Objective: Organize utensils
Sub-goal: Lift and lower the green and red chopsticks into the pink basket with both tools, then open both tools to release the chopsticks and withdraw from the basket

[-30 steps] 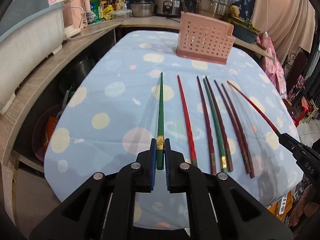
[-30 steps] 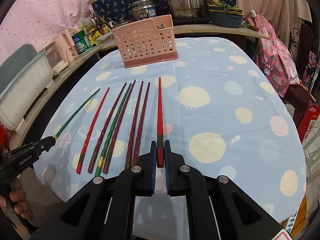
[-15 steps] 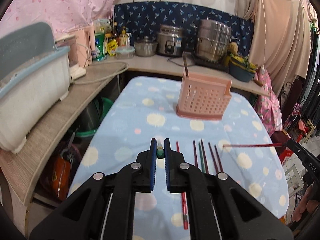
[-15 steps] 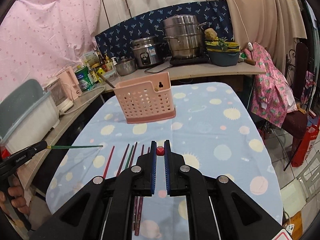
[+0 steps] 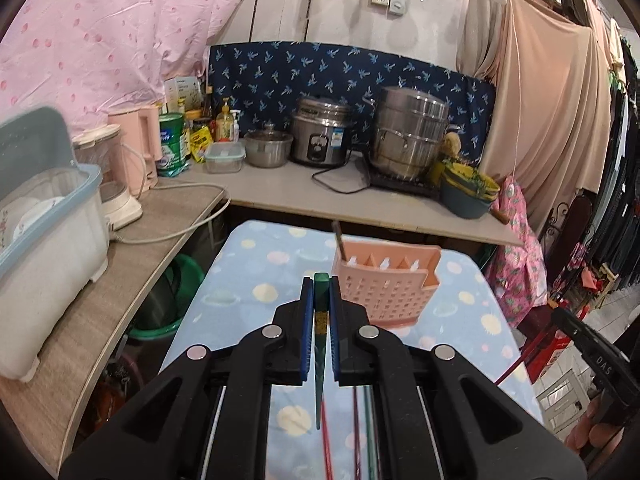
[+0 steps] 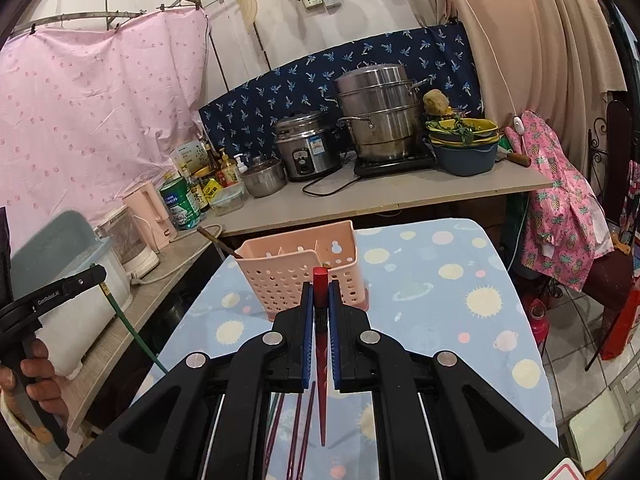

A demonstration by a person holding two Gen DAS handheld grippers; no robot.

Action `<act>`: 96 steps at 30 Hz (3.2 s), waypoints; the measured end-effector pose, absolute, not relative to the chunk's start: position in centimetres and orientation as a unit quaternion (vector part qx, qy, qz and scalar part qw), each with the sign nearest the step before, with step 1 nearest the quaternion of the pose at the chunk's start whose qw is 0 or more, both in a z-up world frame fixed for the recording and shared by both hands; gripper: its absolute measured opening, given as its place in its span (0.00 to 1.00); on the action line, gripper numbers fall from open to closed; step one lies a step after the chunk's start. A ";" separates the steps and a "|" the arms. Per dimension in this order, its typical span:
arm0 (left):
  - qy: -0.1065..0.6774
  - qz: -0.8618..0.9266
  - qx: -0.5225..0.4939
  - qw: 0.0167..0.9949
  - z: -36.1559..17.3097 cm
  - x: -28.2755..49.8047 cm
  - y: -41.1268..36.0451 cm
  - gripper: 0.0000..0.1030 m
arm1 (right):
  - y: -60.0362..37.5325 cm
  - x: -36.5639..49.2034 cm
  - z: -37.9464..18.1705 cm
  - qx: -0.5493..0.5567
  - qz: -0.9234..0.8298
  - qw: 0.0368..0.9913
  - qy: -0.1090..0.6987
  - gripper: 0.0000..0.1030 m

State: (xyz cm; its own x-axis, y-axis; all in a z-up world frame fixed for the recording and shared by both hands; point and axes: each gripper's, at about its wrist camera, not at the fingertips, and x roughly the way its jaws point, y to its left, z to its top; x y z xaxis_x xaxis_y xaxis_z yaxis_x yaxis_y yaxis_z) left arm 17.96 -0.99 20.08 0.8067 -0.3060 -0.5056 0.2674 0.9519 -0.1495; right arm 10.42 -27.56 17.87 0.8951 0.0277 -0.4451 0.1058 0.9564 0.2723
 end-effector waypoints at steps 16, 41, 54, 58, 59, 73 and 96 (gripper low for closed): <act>0.157 -0.171 -0.085 0.969 30.5 25.4 -7.0 0.07 | -28.5 19.9 27.2 0.142 -0.010 0.982 0.125 0.07; 0.229 -0.158 -0.044 0.960 22.3 32.4 -10.2 0.08 | -29.1 29.8 20.2 0.146 -0.015 0.971 0.188 0.09; 0.216 -0.131 -0.048 0.966 22.9 30.3 -8.4 0.49 | -28.2 27.1 21.7 0.134 -0.013 0.976 0.171 0.36; 0.213 -0.128 -0.043 0.968 23.3 29.1 -7.8 0.51 | -27.7 25.7 22.2 0.128 -0.011 0.977 0.169 0.36; 0.212 -0.128 -0.041 0.968 23.3 28.7 -7.7 0.51 | -27.6 25.4 22.3 0.128 -0.010 0.977 0.169 0.36; 0.242 -0.110 0.012 0.964 19.6 21.3 -5.1 0.52 | -25.4 17.2 20.1 0.109 -0.004 0.973 0.201 0.37; 0.385 -0.093 0.040 0.917 4.4 10.4 -0.8 0.52 | -20.6 2.7 7.3 0.062 -0.034 0.943 0.325 0.37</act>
